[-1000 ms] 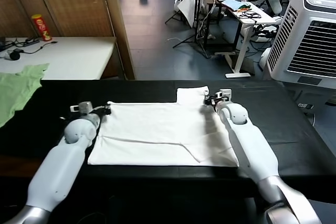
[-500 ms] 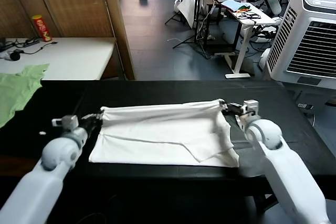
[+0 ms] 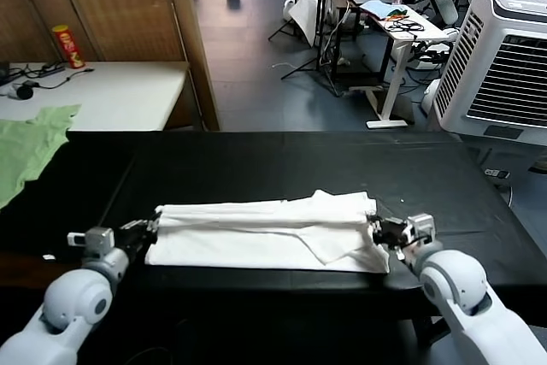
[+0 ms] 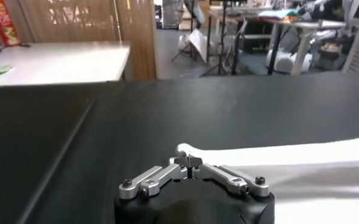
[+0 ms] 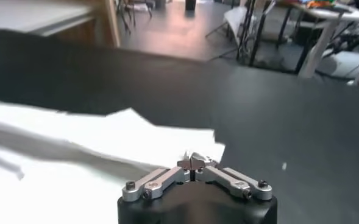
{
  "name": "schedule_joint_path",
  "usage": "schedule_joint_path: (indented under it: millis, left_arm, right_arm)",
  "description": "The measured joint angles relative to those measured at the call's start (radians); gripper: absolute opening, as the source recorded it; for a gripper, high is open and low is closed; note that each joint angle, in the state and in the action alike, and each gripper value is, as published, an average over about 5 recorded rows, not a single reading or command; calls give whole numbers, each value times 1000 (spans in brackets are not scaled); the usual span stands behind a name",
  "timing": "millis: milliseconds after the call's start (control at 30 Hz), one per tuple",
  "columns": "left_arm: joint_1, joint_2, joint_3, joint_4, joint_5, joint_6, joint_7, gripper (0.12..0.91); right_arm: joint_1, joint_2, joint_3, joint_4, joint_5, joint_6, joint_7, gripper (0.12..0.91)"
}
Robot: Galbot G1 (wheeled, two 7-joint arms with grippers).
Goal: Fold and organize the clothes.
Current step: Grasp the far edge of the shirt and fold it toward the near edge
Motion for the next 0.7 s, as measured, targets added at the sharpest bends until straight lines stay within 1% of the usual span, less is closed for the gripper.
schedule_joint_path:
  millis: [133, 233, 300, 333, 400, 433, 467, 500, 600, 633, 667, 700]
  left_arm:
    - [3, 0, -1, 12, 5, 1, 1, 127]
    - [3, 0, -1, 16, 8, 10, 0, 127]
    - [5, 0, -2, 12, 13, 20, -2, 127]
    - [8, 1, -3, 9, 16, 25, -3, 129]
    - [16, 3, -8, -1, 19, 35, -4, 164]
    - [22, 5, -12, -8, 19, 41, -5, 197]
    - [28, 6, -18, -15, 19, 47, -6, 248]
    - [35, 7, -24, -23, 18, 53, -6, 296]
    - [61, 9, -44, -53, 10, 66, -6, 463]
    - [71, 9, -52, -65, 4, 68, -5, 514]
    - [81, 8, -60, -76, -3, 70, -5, 581]
    - [89, 6, -67, -86, -9, 70, -5, 631]
  right_arm:
    - [-20, 5, 4, 14, 0, -1, -3, 122]
    - [-36, 7, 15, 30, 2, -2, -10, 129]
    - [-49, 7, 26, 42, 4, -2, -12, 176]
    - [-56, 8, 33, 49, 6, -2, -13, 216]
    - [-70, 8, 51, 64, 12, -2, -13, 322]
    - [-78, 7, 61, 72, 18, -2, -13, 373]
    - [-85, 6, 73, 79, 24, -2, -13, 440]
    - [-92, 6, 86, 85, 32, -2, -12, 490]
    - [-99, 6, 128, 95, 61, -2, -4, 656]
    - [-98, 7, 141, 95, 69, -2, 2, 697]
    - [-95, 10, 152, 92, 74, 1, 10, 740]
    - [-89, 14, 159, 88, 75, 6, 18, 767]
